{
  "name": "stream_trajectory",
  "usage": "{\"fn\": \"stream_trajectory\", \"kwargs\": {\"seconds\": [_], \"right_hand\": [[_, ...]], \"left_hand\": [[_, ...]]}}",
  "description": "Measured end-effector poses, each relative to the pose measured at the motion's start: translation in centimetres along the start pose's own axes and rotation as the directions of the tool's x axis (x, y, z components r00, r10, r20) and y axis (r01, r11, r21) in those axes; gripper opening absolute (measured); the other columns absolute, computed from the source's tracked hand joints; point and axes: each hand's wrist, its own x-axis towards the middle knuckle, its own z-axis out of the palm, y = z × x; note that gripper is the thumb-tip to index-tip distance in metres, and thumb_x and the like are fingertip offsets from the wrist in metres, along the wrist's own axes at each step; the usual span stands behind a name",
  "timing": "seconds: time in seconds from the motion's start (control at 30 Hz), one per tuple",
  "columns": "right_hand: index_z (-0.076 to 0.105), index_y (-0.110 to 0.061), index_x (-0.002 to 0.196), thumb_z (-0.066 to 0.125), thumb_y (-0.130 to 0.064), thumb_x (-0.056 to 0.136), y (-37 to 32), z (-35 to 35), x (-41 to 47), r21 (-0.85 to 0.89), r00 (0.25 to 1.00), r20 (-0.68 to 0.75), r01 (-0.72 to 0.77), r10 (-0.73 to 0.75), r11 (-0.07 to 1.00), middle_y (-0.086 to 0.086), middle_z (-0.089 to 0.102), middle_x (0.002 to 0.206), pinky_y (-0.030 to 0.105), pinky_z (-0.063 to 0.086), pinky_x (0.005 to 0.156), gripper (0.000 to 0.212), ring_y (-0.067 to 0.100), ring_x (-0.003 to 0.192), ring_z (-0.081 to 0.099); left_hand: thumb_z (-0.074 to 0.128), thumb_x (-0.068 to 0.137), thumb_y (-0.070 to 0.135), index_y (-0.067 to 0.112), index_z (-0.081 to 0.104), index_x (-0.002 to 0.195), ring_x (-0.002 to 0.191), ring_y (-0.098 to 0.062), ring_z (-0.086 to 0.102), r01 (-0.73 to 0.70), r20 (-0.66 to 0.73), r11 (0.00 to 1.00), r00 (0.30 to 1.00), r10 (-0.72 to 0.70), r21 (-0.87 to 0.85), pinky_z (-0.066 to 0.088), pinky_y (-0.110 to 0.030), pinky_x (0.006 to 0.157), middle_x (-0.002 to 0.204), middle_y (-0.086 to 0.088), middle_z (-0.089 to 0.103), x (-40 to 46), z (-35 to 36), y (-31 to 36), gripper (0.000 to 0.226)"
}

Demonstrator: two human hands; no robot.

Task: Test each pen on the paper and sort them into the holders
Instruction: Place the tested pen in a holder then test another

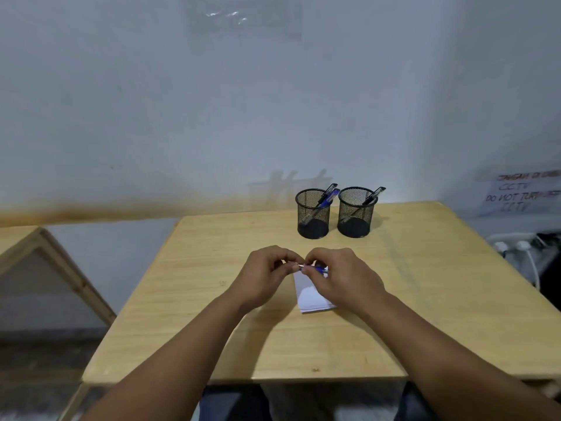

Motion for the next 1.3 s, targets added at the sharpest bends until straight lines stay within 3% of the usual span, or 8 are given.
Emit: {"fn": "stream_trajectory", "kwargs": {"seconds": [0.2,0.37,0.6,0.83,0.97,1.07,1.17,1.3], "right_hand": [[0.067,-0.038,0.103,0.050,-0.053,0.091,0.9,0.1,0.2,-0.066,0.998,-0.036,-0.060,0.057,0.996,-0.012,0.070,0.088,0.031,0.050,0.066,0.024,0.016,0.080,0.062],[0.064,-0.026,0.124,0.051,-0.022,0.098,3.0,0.3,1.5,0.372,0.956,-0.009,-0.268,0.292,0.889,-0.007,0.066,0.096,0.012,0.048,0.060,0.030,0.010,0.077,0.060],[0.063,-0.023,0.128,0.057,-0.004,0.094,4.6,0.5,1.7,0.698,0.890,0.102,-0.382,0.444,0.606,0.013,0.071,0.094,0.039,0.063,0.071,0.039,0.022,0.068,0.071],[0.072,-0.024,0.110,0.053,-0.011,0.098,4.8,0.8,1.3,0.777,0.826,0.206,-0.464,0.525,0.425,0.013,0.073,0.101,0.055,0.056,0.088,0.026,0.023,0.081,0.074],[0.072,-0.009,0.108,0.054,0.001,0.094,5.0,0.3,1.1,0.898,0.855,0.254,-0.382,0.452,0.218,0.024,0.070,0.109,0.039,0.058,0.089,0.025,0.032,0.095,0.070],[0.069,-0.019,0.117,0.062,0.003,0.090,5.5,0.6,1.1,0.841,0.909,0.167,-0.334,0.382,0.425,0.009,0.073,0.111,0.029,0.057,0.089,0.035,0.019,0.102,0.071],[0.069,-0.018,0.119,0.074,-0.015,0.085,5.5,1.4,1.4,0.684,0.938,0.020,-0.265,0.346,0.679,0.000,0.074,0.109,0.029,0.056,0.088,0.035,0.012,0.100,0.071],[0.071,-0.027,0.094,0.065,-0.025,0.092,4.5,2.3,2.3,0.630,0.910,-0.130,-0.231,0.394,0.741,-0.004,0.075,0.083,0.035,0.061,0.080,0.006,0.013,0.080,0.072]], "left_hand": [[0.074,0.085,0.015,0.034,0.077,0.086,0.079,-0.021,0.064,0.045,-0.075,0.998,0.996,-0.047,-0.033,0.050,-0.031,0.070,0.086,0.006,0.074,1.0,-0.5,-0.9,0.018],[0.076,0.084,0.024,0.034,0.077,0.088,0.061,-0.003,0.053,0.192,-0.178,0.979,0.963,-0.201,-0.066,0.043,-0.016,0.060,0.081,0.011,0.072,0.9,-0.9,-3.0,0.011],[0.068,0.081,0.042,0.033,0.073,0.083,0.071,-0.007,0.065,0.452,-0.434,0.888,0.819,-0.376,0.084,0.050,-0.027,0.063,0.074,0.015,0.068,1.0,-0.8,-5.0,0.010],[0.061,0.087,0.034,0.029,0.072,0.107,0.099,-0.017,0.063,0.398,-0.429,0.879,0.864,-0.264,0.261,0.050,-0.035,0.084,0.106,0.010,0.070,0.7,-0.7,-6.6,0.024],[0.063,0.089,0.034,0.024,0.067,0.122,0.120,-0.022,0.051,0.320,-0.423,0.886,0.891,-0.162,0.335,0.042,-0.033,0.098,0.133,0.003,0.059,-0.4,0.5,-6.0,0.035],[0.067,0.083,0.039,0.018,0.064,0.127,0.127,-0.016,0.048,0.084,-0.265,0.933,0.964,0.012,0.351,0.040,-0.032,0.105,0.140,0.000,0.054,-1.7,2.2,-4.9,0.049],[0.064,0.082,0.051,0.020,0.048,0.143,0.143,-0.014,0.031,0.014,-0.023,0.937,1.000,-0.007,0.349,0.030,-0.034,0.115,0.154,0.005,0.039,-2.0,3.3,-4.0,0.070],[0.045,0.085,0.068,0.025,0.024,0.154,0.150,-0.014,0.009,0.000,0.101,0.843,0.993,-0.065,0.538,0.021,-0.037,0.118,0.162,0.011,0.016,-1.8,3.9,-3.8,0.083]]}}
